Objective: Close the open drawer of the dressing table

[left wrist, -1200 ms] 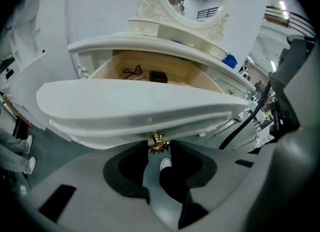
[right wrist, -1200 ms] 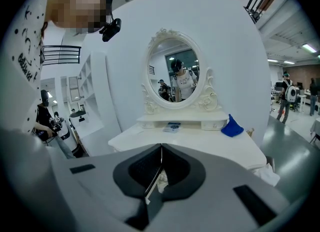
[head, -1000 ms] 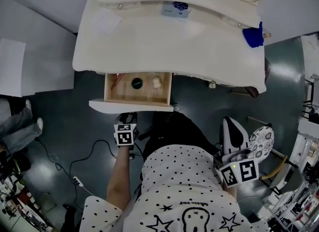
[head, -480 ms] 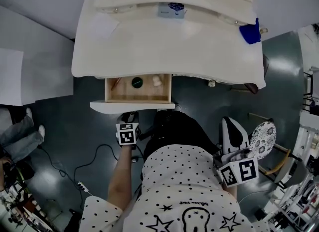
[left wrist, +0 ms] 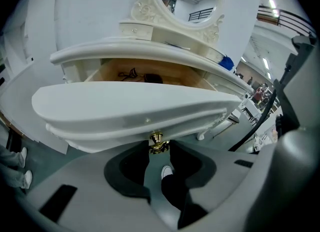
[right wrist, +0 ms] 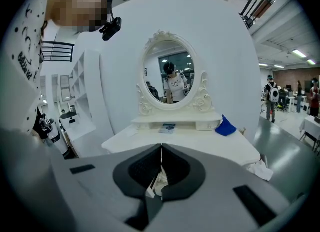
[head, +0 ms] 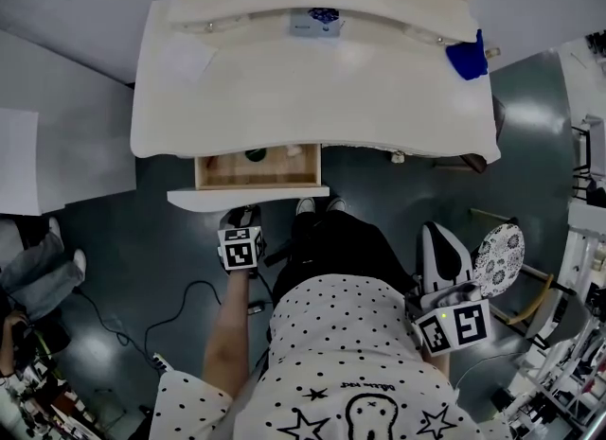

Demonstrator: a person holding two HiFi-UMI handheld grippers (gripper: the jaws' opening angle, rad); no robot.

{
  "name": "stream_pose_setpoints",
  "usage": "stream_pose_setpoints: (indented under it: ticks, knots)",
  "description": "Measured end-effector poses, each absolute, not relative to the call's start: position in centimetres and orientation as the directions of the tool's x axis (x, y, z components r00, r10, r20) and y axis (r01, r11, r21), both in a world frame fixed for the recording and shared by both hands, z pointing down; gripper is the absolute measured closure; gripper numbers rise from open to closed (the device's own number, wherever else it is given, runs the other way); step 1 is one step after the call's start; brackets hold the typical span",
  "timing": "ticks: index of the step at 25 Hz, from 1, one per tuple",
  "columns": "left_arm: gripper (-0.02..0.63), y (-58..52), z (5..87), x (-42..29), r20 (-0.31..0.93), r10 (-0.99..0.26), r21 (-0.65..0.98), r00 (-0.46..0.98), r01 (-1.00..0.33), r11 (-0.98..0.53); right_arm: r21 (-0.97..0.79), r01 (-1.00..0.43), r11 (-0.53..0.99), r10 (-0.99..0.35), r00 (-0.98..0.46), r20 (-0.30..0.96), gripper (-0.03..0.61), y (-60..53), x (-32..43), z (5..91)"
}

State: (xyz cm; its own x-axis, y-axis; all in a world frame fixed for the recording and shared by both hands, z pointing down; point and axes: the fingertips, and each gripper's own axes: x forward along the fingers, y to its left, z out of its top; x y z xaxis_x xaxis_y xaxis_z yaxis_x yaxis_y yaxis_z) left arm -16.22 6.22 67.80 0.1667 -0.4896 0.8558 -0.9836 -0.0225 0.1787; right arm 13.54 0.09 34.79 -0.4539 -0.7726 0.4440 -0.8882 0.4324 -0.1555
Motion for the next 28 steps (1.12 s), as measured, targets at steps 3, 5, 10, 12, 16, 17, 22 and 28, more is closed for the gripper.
stream_pose_setpoints:
  ticks: [3,5,10,12,16,17,22,28]
  knots:
    - [0.472,5.4,67.8,-16.3,0.854,-0.494,0.177,0.166,-0.984,-0.025,-0.156,-0.895,0.417,-0.782,-0.441,0.440,0.569,0.0,13.8,34.7]
    - [0.472,4.7,67.9,-16.3,0.850,-0.500,0.182,0.168,-0.983,-0.022,-0.156,-0.899,0.409,-0.787,-0.434,0.439,0.569,-0.1,14.0,34.7]
    - [0.472,3.4,68.0,-16.6,0.854,-0.496,0.173,0.158,-0.985,-0.017,-0.154,-0.907,0.392,-0.798,-0.418,0.433,0.569,-0.2,14.4,34.7]
    - [0.472,2.9,67.9,-16.7,0.852,-0.499,0.169,0.155,-0.985,-0.018,-0.152,-0.910,0.385,-0.802,-0.412,0.433,0.569,-0.3,14.6,34.6]
    - [0.472,1.9,68.0,-16.9,0.849,-0.506,0.164,0.151,-0.986,-0.018,-0.148,-0.912,0.382,-0.805,-0.407,0.432,0.569,-0.3,14.7,34.6]
    - [0.472,1.6,68.0,-16.9,0.849,-0.507,0.164,0.150,-0.986,-0.018,-0.147,-0.913,0.381,-0.805,-0.405,0.432,0.569,-0.4,14.8,34.6]
    - [0.472,0.2,68.1,-17.1,0.845,-0.515,0.158,0.142,-0.987,-0.012,-0.145,-0.917,0.371,-0.810,-0.396,0.432,0.569,-0.6,15.0,34.7]
    - [0.472,-1.2,68.0,-17.4,0.841,-0.524,0.152,0.136,-0.988,-0.011,-0.132,-0.917,0.376,-0.810,-0.394,0.434,0.569,-0.8,14.9,34.5]
